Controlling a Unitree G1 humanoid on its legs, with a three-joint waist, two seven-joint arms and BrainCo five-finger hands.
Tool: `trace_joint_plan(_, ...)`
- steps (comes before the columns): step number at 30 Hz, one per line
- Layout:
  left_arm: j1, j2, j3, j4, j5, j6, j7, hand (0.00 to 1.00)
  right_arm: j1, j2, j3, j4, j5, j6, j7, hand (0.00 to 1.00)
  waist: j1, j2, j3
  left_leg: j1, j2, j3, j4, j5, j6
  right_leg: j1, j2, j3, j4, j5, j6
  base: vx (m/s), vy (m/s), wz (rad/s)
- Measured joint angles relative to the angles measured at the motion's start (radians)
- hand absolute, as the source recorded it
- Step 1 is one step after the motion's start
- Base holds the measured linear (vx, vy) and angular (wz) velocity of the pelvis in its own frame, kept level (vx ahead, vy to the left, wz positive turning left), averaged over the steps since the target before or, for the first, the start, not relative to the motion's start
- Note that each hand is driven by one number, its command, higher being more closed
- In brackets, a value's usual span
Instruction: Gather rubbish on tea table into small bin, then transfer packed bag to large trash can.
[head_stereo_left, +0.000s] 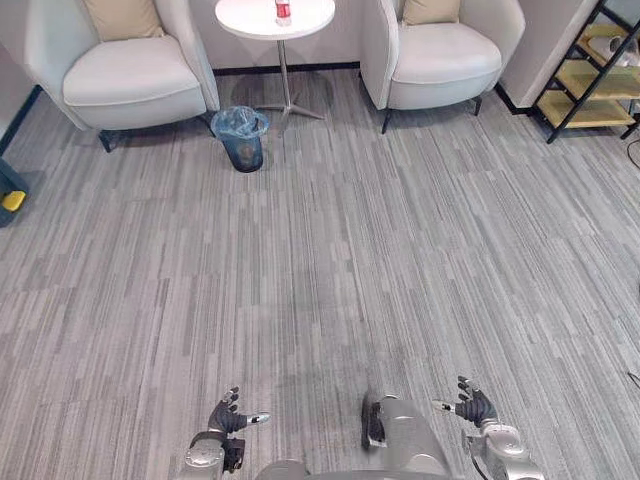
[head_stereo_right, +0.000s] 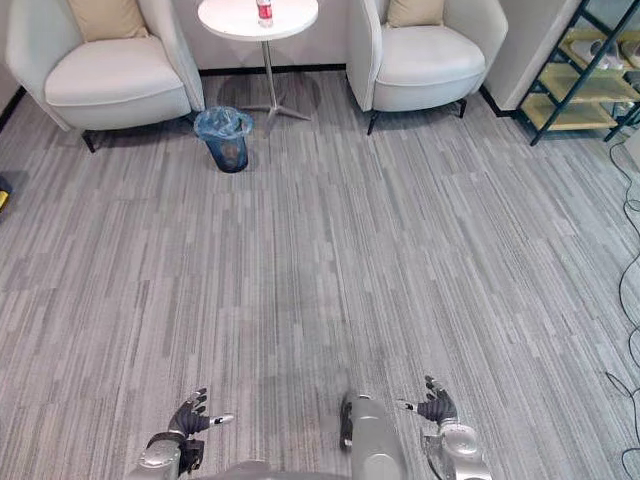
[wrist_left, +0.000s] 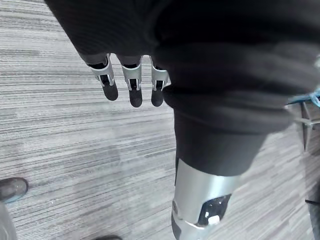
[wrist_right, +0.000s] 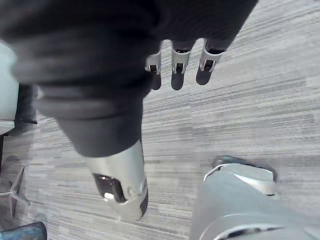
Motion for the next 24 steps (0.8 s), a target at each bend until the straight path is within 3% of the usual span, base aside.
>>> trace_joint_plan(2, -0.008, -0.011, 0.002, 0.001, -0.002, -0.001, 0.001, 0.00, 0.000, -0.008, -0.002, -0.001, 0.008, 0.003, 0.000, 0.00, 0.000, 0.022, -0.009, -0.022, 0.039, -0.017, 0.069, 0.012, -0.033, 0.008, 0.019, -0.030, 0.011, -0.047, -0.021, 0.50, -0.287, 0.21)
trace_joint_plan(3, -0.023, -0.024, 0.010, 0.001, -0.001, -0.001, 0.001, 0.00, -0.009, -0.009, -0.003, -0.002, 0.015, 0.001, 0.000, 0.00, 0.001, 0.031, -0.009, -0.089, 0.062, -0.037, 0.222, 0.049, -0.094, 0.051, 0.037, -0.045, -0.036, -0.057, -0.040, 0.43, -0.264, 0.21)
trace_joint_plan(4, -0.026, -0.034, 0.018, 0.000, -0.002, -0.002, 0.002, 0.00, -0.009, -0.011, -0.003, -0.001, 0.024, 0.001, 0.000, 0.00, 0.000, 0.038, -0.006, -0.127, 0.077, -0.048, 0.312, 0.076, -0.095, 0.086, 0.050, -0.051, -0.069, -0.059, -0.044, 0.43, -0.258, 0.26)
trace_joint_plan(5, -0.024, -0.045, 0.019, 0.000, -0.001, -0.001, 0.000, 0.00, -0.001, -0.010, -0.001, -0.002, 0.032, 0.001, -0.001, 0.00, -0.001, 0.045, 0.000, -0.193, 0.116, -0.063, 0.512, 0.133, -0.082, 0.185, 0.072, -0.065, -0.150, -0.051, -0.057, 0.35, -0.185, 0.23)
trace_joint_plan(7, -0.012, -0.047, 0.020, -0.009, -0.002, -0.001, -0.001, 0.00, 0.020, -0.007, 0.005, -0.003, 0.057, -0.001, -0.002, 0.00, 0.009, 0.036, 0.007, -0.254, 0.180, -0.011, 0.744, 0.128, -0.068, 0.345, 0.098, -0.072, -0.256, -0.046, -0.066, 0.49, -0.211, 0.12)
trace_joint_plan(9, -0.009, -0.054, 0.023, -0.023, -0.004, -0.001, -0.001, 0.00, 0.017, -0.010, 0.001, -0.005, 0.079, -0.006, -0.011, 0.00, 0.028, 0.027, 0.010, -0.339, 0.206, 0.024, 0.834, 0.106, -0.040, 0.435, 0.106, -0.056, -0.324, -0.045, -0.071, 0.38, -0.123, -0.12)
trace_joint_plan(12, -0.022, -0.063, 0.041, -0.030, -0.024, -0.001, 0.001, 0.00, -0.005, -0.005, -0.016, -0.002, 0.087, -0.004, -0.025, 0.00, 0.057, 0.031, 0.022, -0.491, 0.177, 0.046, 0.716, 0.086, -0.020, 0.493, 0.093, -0.024, -0.381, -0.042, -0.074, 0.28, 0.043, -0.31)
trace_joint_plan(14, -0.026, -0.064, 0.046, -0.028, -0.037, 0.000, 0.004, 0.00, -0.007, 0.013, -0.023, -0.002, 0.087, -0.003, -0.026, 0.00, 0.060, 0.017, 0.034, -0.526, 0.094, 0.044, 0.455, 0.100, -0.031, 0.542, 0.052, -0.012, -0.412, -0.058, -0.048, 0.29, 0.141, -0.19)
trace_joint_plan(16, -0.029, -0.074, 0.045, -0.027, -0.040, 0.000, 0.009, 0.00, 0.001, 0.010, -0.025, 0.001, 0.087, -0.002, -0.028, 0.00, 0.059, 0.034, 0.034, -0.531, 0.042, 0.031, 0.178, 0.189, -0.038, 0.566, 0.034, -0.002, -0.424, -0.095, -0.011, 0.32, 0.215, -0.19)
trace_joint_plan(17, -0.020, -0.074, 0.046, -0.025, -0.041, -0.001, 0.016, 0.00, 0.005, 0.010, -0.022, 0.005, 0.087, -0.001, -0.030, 0.00, 0.068, 0.051, 0.032, -0.521, 0.043, 0.022, 0.096, 0.279, -0.016, 0.578, 0.043, 0.025, -0.415, -0.134, 0.003, 0.34, 0.271, -0.38)
trace_joint_plan(18, -0.015, -0.071, 0.046, -0.023, -0.041, 0.000, 0.018, 0.00, 0.005, 0.016, -0.018, 0.011, 0.087, 0.000, -0.033, 0.00, 0.077, 0.055, 0.026, -0.515, 0.037, 0.022, 0.098, 0.328, 0.003, 0.584, 0.040, 0.042, -0.410, -0.150, 0.010, 0.36, 0.267, -0.44)
trace_joint_plan(20, -0.006, -0.067, 0.048, -0.022, -0.042, 0.000, 0.019, 0.00, 0.007, 0.035, -0.014, 0.017, 0.086, 0.000, -0.038, 0.00, 0.083, 0.004, 0.009, -0.544, -0.020, 0.026, 0.179, 0.301, 0.066, 0.583, -0.015, 0.060, -0.377, -0.205, 0.039, 0.46, 0.228, -0.19)
trace_joint_plan(21, -0.011, -0.069, 0.050, -0.018, -0.044, 0.000, 0.018, 0.00, 0.005, 0.040, -0.016, 0.023, 0.085, 0.000, -0.038, 0.00, 0.085, -0.023, 0.007, -0.549, -0.046, 0.050, 0.219, 0.242, 0.081, 0.545, -0.056, 0.095, -0.275, -0.232, 0.059, 0.44, 0.189, -0.06)
trace_joint_plan(23, -0.015, -0.068, 0.048, -0.017, -0.044, 0.000, 0.018, 0.00, -0.002, 0.040, -0.015, 0.025, 0.082, 0.000, -0.038, 0.00, 0.085, -0.025, 0.005, -0.531, -0.061, 0.061, 0.222, 0.212, 0.093, 0.485, -0.070, 0.140, -0.126, -0.228, 0.076, 0.41, 0.211, -0.08)
trace_joint_plan(24, -0.011, -0.063, 0.040, -0.017, -0.043, 0.000, 0.018, 0.00, -0.006, 0.047, -0.012, 0.030, 0.074, 0.000, -0.038, 0.00, 0.084, -0.029, 0.003, -0.487, -0.078, 0.071, 0.210, 0.186, 0.097, 0.419, -0.088, 0.176, 0.057, -0.201, 0.180, 0.46, 0.236, -0.07)
